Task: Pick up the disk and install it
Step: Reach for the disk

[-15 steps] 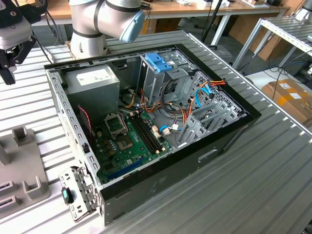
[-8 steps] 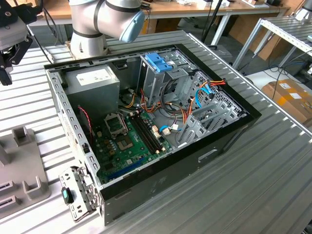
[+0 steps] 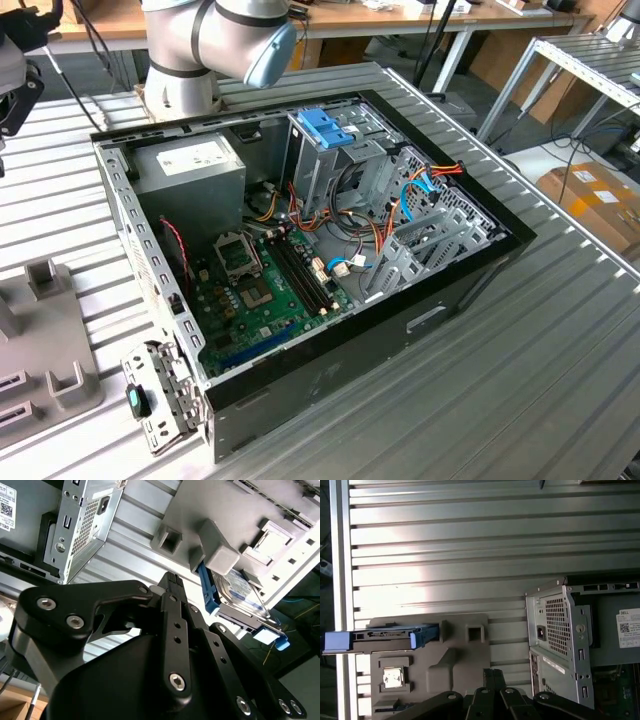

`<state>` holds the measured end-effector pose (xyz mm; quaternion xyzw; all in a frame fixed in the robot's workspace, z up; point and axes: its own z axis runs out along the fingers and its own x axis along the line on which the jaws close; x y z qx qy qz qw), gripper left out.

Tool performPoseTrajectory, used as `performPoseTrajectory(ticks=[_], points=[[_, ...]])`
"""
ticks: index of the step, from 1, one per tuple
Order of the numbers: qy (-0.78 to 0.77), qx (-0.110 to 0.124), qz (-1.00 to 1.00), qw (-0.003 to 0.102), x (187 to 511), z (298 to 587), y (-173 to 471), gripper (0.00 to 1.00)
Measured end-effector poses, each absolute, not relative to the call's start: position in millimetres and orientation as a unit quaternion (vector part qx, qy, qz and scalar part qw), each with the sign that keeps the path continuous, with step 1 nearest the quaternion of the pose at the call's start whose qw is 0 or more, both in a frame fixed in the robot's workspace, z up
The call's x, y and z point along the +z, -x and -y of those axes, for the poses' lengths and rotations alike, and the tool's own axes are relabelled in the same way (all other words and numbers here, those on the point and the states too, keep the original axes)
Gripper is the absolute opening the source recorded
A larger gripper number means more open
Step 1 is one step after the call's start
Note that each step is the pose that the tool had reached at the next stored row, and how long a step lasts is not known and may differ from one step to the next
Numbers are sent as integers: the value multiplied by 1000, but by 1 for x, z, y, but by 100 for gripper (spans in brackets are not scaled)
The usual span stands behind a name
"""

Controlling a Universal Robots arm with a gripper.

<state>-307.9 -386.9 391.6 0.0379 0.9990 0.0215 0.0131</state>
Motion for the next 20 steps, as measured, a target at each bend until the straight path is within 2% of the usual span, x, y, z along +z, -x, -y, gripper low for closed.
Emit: performPoseTrajectory(ticks=[20], points=[[-38, 22, -999, 13, 391, 386, 345, 11]])
